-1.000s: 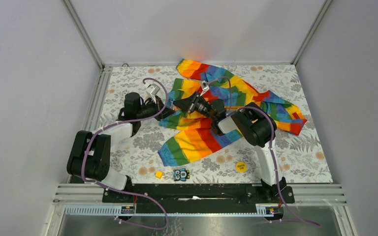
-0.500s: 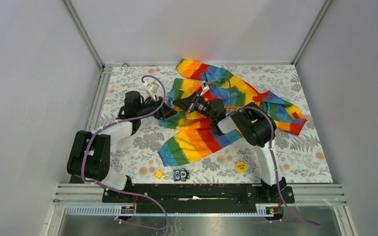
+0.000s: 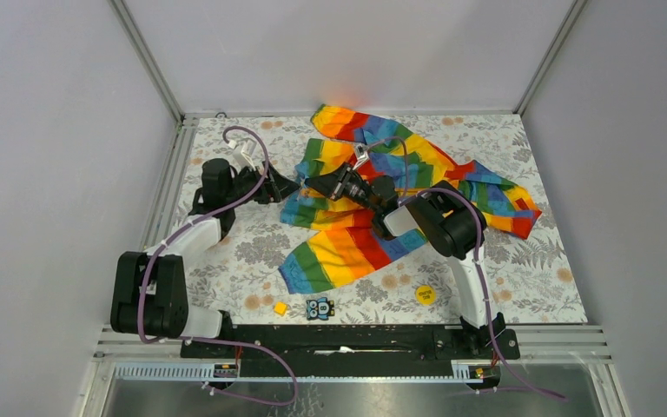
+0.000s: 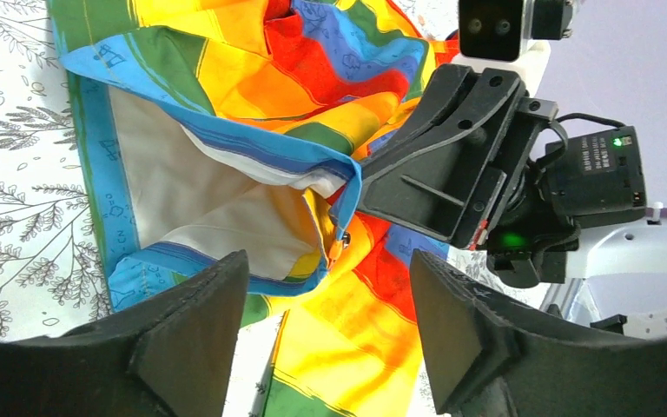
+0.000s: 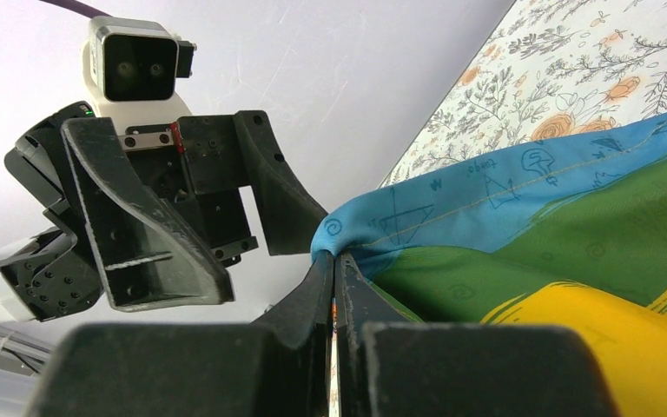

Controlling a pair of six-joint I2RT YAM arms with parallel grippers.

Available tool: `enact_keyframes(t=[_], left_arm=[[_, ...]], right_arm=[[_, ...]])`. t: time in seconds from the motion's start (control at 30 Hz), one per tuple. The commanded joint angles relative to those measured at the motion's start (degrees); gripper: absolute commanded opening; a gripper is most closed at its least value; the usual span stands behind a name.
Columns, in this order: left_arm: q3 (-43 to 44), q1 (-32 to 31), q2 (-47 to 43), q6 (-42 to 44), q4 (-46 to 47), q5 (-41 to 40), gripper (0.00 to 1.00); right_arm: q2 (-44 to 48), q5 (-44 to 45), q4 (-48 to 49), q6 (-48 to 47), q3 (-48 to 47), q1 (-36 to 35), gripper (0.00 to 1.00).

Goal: Zip up the jacket

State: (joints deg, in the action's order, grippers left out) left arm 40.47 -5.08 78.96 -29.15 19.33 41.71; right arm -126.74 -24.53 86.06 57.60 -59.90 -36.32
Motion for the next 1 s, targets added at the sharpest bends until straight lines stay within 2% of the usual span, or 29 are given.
enact_keyframes(t=[0.0,0.3,0.43,0.6,0.87,0.97], left_arm=[[3.0,-1.0,0.5,1.2,0.1,-2.7,0.68],[3.6,-3.9,4.4,1.3,3.5,-1.2,0.53],[4.5,-3.9,5.6,1.3,3.7,-1.7,0.49],[5.5,-4.0,6.9,0.9,4.2,-1.8,0.39],[5.7,-4.5,8.3,-0.2,6.1,-1.3,0.38],[5.8,-4.5,8.5,-0.4,6.6,-1.6,0.34]], right_arm=[[0.0,0.7,10.0,1.2,-2.0,-0.1,0.0],[0.3,0.7,10.1,1.7,-2.0,-0.2,0.0],[0.4,0.5,10.1,1.9,-2.1,-0.1,0.0],[0.4,0.4,10.2,2.0,-2.0,-0.2,0.0],[0.3,0.4,10.1,1.9,-2.2,-0.5,0.0],[0.2,0.4,10.2,2.0,-2.3,-0.6,0.0]])
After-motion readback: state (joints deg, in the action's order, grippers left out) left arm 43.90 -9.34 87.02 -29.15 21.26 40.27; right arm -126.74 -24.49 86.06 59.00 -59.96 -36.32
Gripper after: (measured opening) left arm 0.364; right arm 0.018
